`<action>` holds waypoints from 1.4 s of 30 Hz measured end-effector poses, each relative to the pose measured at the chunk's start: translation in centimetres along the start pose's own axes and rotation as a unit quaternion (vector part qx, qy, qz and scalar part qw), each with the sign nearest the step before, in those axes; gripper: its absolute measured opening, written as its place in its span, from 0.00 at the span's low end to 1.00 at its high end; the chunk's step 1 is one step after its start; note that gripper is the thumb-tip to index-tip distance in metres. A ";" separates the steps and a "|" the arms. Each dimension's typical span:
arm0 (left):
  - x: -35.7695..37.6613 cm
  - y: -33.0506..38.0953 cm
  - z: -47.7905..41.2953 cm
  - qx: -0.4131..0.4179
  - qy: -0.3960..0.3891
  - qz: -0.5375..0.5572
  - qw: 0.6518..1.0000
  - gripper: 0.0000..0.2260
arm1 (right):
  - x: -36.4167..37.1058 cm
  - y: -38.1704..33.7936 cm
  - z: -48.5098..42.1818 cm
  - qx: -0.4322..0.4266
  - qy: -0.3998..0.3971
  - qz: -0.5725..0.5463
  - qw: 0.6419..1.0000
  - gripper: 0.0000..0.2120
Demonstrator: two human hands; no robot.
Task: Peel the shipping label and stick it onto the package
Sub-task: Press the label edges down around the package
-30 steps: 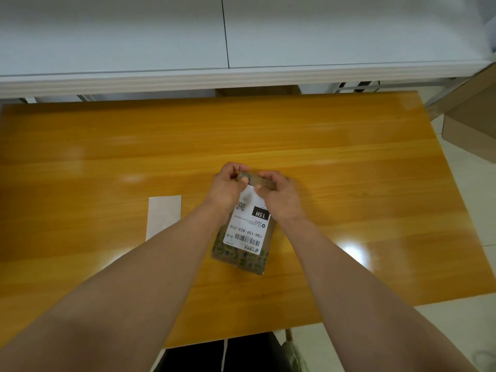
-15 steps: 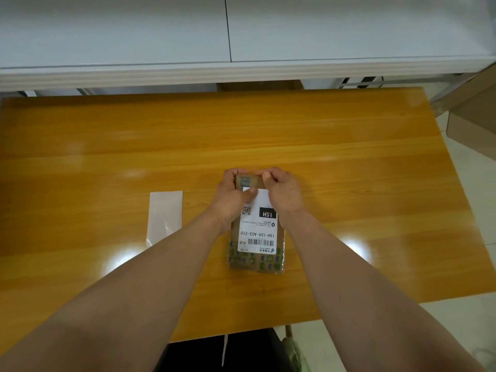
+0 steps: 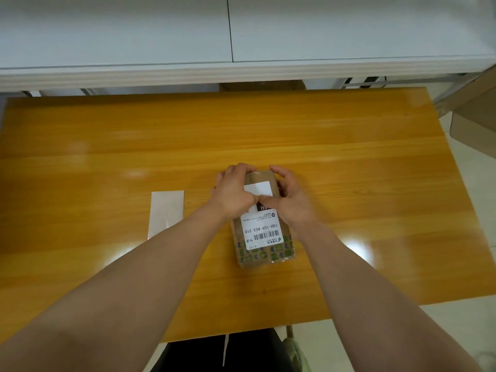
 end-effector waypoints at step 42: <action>-0.3 -0.1 -0.1 -0.145 0.134 0.186 0.963 0.14 | -0.5 -3.5 -0.3 0.016 0.073 0.113 0.991 0.18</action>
Point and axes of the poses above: each hand's wrist, its own z-axis away from the middle knuckle, its own x-axis out of the palm, y = z × x, the point moved 5 cm from there along -z, towards the middle knuckle, and after that the axes turned 2 degrees about -z, right-handed, at the moved point
